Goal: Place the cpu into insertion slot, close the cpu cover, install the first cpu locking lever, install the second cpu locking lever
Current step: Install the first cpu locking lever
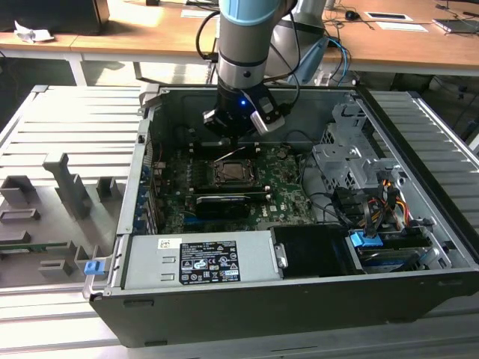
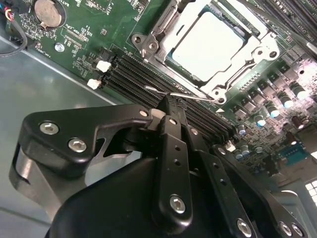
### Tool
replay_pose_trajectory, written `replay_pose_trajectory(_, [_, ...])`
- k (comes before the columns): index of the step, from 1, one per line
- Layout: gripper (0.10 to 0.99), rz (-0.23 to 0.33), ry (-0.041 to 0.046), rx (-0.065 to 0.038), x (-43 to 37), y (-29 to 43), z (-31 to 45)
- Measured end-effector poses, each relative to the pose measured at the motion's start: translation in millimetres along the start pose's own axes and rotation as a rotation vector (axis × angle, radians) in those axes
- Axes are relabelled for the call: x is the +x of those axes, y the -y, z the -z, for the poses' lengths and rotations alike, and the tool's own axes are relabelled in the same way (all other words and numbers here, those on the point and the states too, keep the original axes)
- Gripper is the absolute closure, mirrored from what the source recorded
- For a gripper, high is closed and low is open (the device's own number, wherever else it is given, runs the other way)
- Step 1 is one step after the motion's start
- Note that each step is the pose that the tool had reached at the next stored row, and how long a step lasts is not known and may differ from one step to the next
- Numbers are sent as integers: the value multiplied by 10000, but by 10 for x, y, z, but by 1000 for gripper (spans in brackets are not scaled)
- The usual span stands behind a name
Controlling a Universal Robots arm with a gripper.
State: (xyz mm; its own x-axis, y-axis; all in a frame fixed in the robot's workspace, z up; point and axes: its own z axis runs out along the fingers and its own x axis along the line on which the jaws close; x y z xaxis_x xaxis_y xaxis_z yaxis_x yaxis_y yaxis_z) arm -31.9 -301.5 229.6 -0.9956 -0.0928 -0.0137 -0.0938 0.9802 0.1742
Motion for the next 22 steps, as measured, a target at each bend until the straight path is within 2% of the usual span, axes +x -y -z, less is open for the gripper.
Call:
replay_pose_trajectory(15, [980, 15, -1, -3, -6, 4, -24])
replay_pose_trajectory(19, [980, 15, -2, -2, -58, 10, -66])
replay_pose_trajectory(22, [980, 1, 1, -1, -122, 24, -138])
